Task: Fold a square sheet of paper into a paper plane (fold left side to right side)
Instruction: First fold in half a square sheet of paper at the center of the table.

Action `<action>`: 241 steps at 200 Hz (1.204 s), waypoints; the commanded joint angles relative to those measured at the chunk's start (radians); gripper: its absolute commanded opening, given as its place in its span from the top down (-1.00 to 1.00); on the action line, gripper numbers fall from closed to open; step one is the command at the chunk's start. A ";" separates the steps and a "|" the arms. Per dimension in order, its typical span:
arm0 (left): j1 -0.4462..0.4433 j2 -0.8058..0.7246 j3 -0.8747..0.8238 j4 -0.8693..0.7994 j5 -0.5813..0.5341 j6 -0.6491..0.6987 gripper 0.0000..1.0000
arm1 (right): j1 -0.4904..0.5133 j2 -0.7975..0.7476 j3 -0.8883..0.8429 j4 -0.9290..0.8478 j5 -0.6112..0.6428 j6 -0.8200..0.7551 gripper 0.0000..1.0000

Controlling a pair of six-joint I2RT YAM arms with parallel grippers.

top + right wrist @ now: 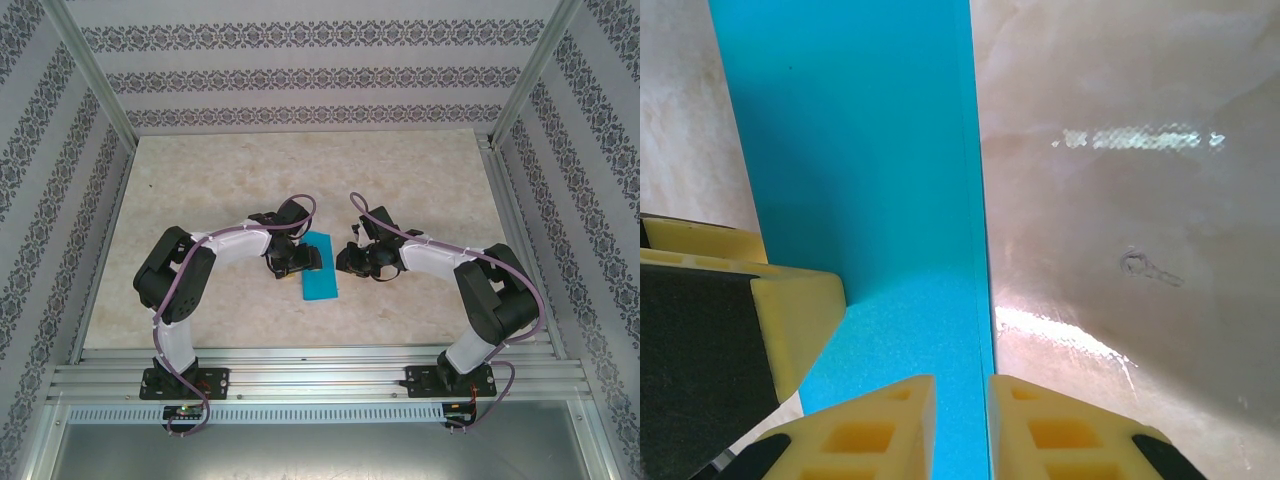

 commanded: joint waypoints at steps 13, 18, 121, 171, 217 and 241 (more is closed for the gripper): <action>-0.026 0.104 -0.051 0.206 0.112 -0.002 -0.40 | -0.008 -0.022 -0.024 0.040 -0.011 0.018 0.58; -0.027 0.100 -0.050 0.203 0.113 -0.002 -0.41 | -0.008 -0.022 -0.024 0.042 -0.013 0.018 0.58; -0.028 0.085 -0.013 0.167 0.128 -0.001 -0.33 | -0.015 -0.037 -0.047 0.056 -0.017 0.019 0.58; -0.027 0.071 0.001 0.145 0.124 0.009 -0.24 | -0.016 -0.034 -0.051 0.060 -0.019 0.017 0.58; -0.028 0.050 0.009 0.141 0.131 0.009 -0.22 | -0.016 -0.034 -0.054 0.061 -0.017 0.019 0.58; -0.028 0.038 0.014 0.141 0.139 0.011 -0.21 | -0.016 -0.038 -0.056 0.059 -0.017 0.019 0.58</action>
